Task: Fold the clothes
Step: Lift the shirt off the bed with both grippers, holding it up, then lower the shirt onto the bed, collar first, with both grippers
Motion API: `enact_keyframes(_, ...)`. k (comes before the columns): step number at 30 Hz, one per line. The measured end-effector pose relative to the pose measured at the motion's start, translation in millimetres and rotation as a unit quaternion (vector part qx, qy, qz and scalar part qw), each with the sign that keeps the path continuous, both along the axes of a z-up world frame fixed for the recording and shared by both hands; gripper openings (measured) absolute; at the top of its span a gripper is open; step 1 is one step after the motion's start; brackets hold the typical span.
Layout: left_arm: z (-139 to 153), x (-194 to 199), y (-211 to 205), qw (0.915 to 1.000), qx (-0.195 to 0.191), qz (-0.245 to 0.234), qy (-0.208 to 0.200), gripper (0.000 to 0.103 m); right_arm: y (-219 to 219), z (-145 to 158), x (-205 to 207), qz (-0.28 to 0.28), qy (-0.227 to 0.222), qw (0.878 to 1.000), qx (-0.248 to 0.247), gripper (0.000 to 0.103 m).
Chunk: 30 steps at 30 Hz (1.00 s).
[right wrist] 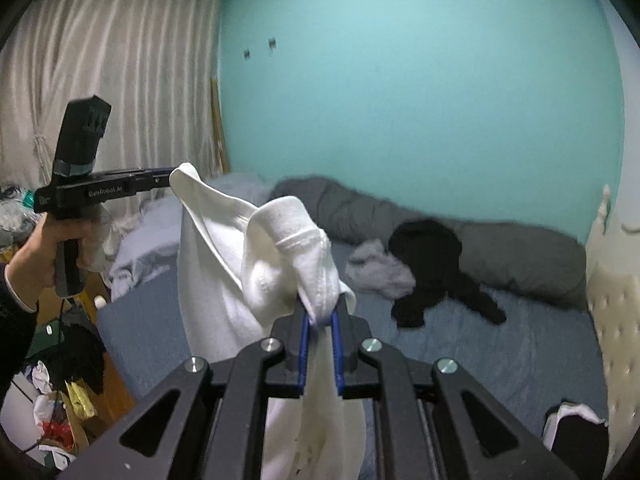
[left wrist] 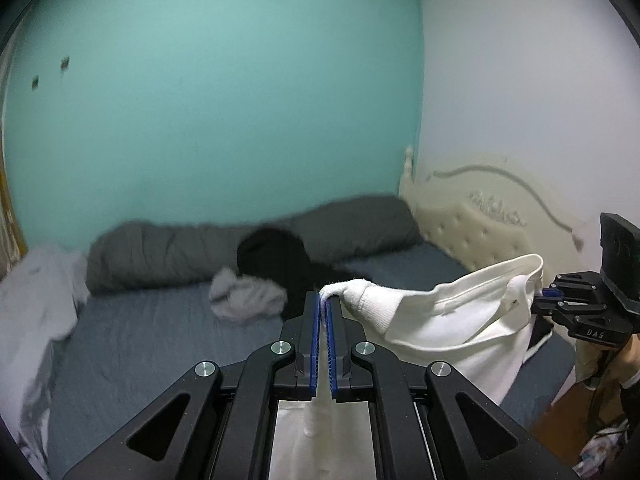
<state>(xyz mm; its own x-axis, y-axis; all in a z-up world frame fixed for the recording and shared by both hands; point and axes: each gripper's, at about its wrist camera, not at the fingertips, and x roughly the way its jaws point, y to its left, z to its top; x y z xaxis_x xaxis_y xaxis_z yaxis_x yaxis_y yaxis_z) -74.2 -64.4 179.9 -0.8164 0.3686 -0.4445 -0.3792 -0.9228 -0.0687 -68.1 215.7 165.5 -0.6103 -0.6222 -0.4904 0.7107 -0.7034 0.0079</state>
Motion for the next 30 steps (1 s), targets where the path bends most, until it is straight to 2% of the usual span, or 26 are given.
enact_keyframes(9,-158.2,-96.3,15.8,0.9933,0.008,-0.012,-0.115,0.003,-15.1,-137.8,-90.6,-0.027,-0.103,0.994,0.033,0.009)
enact_keyframes(13,-225.5,-133.0,17.9,0.9866,0.015,-0.012,-0.162,0.003,-16.4,-198.9,-138.5,-0.043,-0.144,0.988,0.039,0.009)
enact_keyframes(19,-314.0,-184.6,17.8,0.9764,0.024,-0.009,-0.214,0.003,-23.3,-275.9,-196.2,-0.060,-0.182,0.980,0.054,0.009)
enact_keyframes(23,-354.5,-216.2,18.0,0.9715,0.030,-0.005,-0.235,0.003,-28.4,-310.9,-230.6,-0.073,-0.194,0.976,0.060,0.009)
enact_keyframes(27,-384.8,-249.7,19.7,0.9684,0.035,0.002,-0.247,0.003,-32.9,-343.3,-264.9,-0.086,-0.204,0.973,0.064,0.009)
enact_keyframes(30,-399.0,-275.3,21.8,0.9678,0.036,0.009,-0.249,0.003,-33.0,-356.2,-287.8,-0.097,-0.201,0.973,0.061,0.009)
